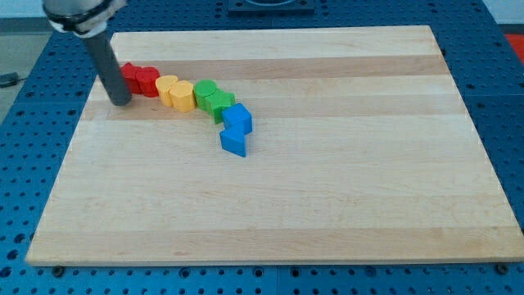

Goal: Slightly push the yellow blocks upwards

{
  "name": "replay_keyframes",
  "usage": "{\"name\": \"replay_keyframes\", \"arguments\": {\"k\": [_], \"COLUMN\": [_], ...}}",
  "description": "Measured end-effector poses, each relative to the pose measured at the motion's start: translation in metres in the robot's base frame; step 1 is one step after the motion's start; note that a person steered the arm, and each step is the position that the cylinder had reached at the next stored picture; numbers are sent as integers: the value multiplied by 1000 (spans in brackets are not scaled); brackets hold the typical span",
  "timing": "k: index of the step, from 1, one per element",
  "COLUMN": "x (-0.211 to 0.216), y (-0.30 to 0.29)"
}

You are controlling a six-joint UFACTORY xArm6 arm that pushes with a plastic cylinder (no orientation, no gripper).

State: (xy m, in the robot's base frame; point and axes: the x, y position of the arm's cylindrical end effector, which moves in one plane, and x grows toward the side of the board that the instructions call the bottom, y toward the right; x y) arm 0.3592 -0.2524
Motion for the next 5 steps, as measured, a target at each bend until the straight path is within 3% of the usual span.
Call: {"name": "replay_keyframes", "arguments": {"k": [2,3,4,5], "x": [-29,-12,17,18], "y": [-3,-7,19,45]}}
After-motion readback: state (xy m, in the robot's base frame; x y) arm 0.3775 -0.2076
